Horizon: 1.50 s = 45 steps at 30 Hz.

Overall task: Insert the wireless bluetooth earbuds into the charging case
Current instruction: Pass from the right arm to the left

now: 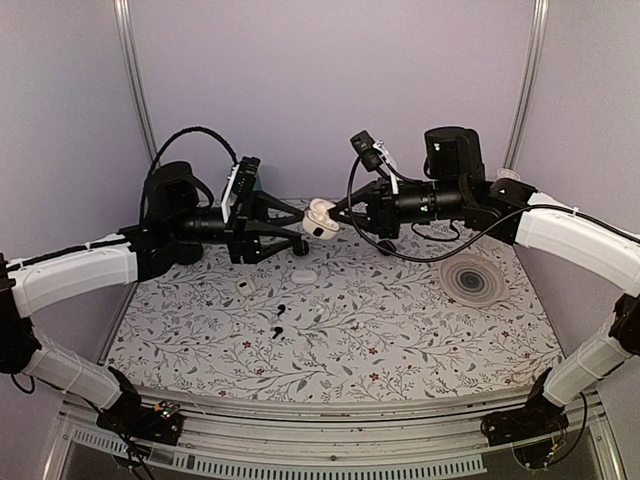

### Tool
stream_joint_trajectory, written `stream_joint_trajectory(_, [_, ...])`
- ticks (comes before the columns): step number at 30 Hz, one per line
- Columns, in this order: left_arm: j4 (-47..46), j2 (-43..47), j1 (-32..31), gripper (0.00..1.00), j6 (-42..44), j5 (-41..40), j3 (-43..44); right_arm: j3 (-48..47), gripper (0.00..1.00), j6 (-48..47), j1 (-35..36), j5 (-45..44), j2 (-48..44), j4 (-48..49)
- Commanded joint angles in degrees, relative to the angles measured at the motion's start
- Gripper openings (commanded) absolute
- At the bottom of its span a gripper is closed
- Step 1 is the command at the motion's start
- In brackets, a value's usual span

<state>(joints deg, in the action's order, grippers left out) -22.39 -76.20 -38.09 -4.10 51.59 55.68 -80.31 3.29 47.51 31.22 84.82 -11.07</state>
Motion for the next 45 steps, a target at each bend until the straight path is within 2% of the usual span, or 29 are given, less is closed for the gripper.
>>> stream_joint_trajectory(1, [7.14, 0.29, -1.68, 0.52, 8.45, -0.88, 1.4, -2.02, 0.03, -3.09, 1.72, 0.79, -1.84, -4.32])
stream_joint_trajectory(8, [11.42, -0.86, -4.07, 0.46, 11.71, -2.53, 3.38, -2.83, 0.04, -5.39, 2.94, -1.18, -1.72, -4.77])
stream_joint_trajectory(15, [13.23, -2.04, -5.63, 0.32, 11.64, -1.98, 4.93, -4.2, 0.04, -6.84, 3.42, -3.44, -0.72, -6.92])
stream_joint_trajectory(22, [11.36, -1.76, -6.72, 0.35, 10.52, -2.25, 4.2, -4.5, 0.04, -7.59, 3.64, -4.55, -0.3, -7.89])
stream_joint_trajectory(35, [10.62, -0.74, -6.7, 0.3, 9.44, -2.95, 3.12, -4.24, 0.04, -8.56, 3.74, -5.99, -0.66, -8.61])
stream_joint_trajectory(45, [9.72, 1.36, -6.71, 0.31, 9.28, -4.13, 1.7, -3.48, 0.04, -8.68, 3.7, -7.13, -1.4, -8.15])
